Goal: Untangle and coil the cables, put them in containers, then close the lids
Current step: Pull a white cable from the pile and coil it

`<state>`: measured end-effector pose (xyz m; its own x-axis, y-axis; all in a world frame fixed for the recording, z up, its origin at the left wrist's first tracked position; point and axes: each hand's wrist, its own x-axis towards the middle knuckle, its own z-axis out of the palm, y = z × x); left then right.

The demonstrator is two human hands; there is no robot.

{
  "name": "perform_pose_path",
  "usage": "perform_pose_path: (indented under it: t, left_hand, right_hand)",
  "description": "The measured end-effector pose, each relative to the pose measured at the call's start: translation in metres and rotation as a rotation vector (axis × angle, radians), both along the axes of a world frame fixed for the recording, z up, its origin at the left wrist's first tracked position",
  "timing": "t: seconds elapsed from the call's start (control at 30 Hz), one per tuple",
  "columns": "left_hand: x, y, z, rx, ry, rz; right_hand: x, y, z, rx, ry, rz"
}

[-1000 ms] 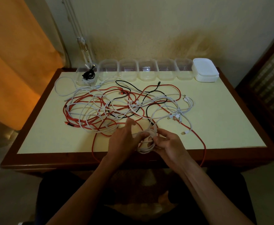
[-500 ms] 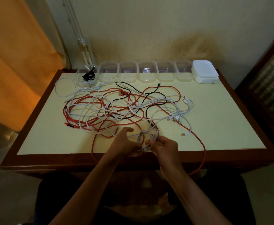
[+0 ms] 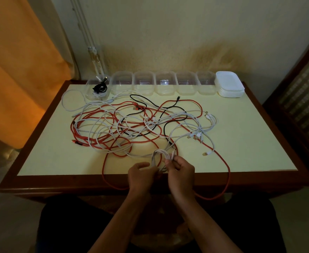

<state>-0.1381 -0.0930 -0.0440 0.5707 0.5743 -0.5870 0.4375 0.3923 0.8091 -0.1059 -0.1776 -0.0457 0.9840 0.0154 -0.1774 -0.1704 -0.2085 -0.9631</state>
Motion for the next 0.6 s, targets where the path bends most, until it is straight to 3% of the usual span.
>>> perform_pose_path:
  t: [0.17,0.3,0.4,0.5,0.53,0.6]
  left_hand:
    - [-0.008,0.013,-0.003,0.018,0.029,-0.131]
    - [-0.011,0.017,-0.003,0.084,-0.029,-0.183]
    - [-0.012,0.009,-0.005,0.400,-0.121,-0.196]
    - [-0.013,0.000,0.002,0.653,-0.185,-0.058]
    - [-0.014,-0.002,0.004,0.623,-0.180,0.005]
    - [-0.012,-0.004,0.003,0.310,-0.174,0.160]
  right_hand:
    - [0.003,-0.009,-0.004,-0.065,-0.011,0.208]
    - [0.002,-0.009,-0.005,-0.054,-0.010,0.178]
    - [-0.010,-0.003,-0.005,0.009,-0.068,0.035]
    - [-0.018,0.005,-0.007,0.143,-0.001,-0.123]
    - [-0.019,0.008,-0.006,0.207,0.035,-0.179]
    - [-0.019,0.013,-0.004,0.366,0.113,-0.269]
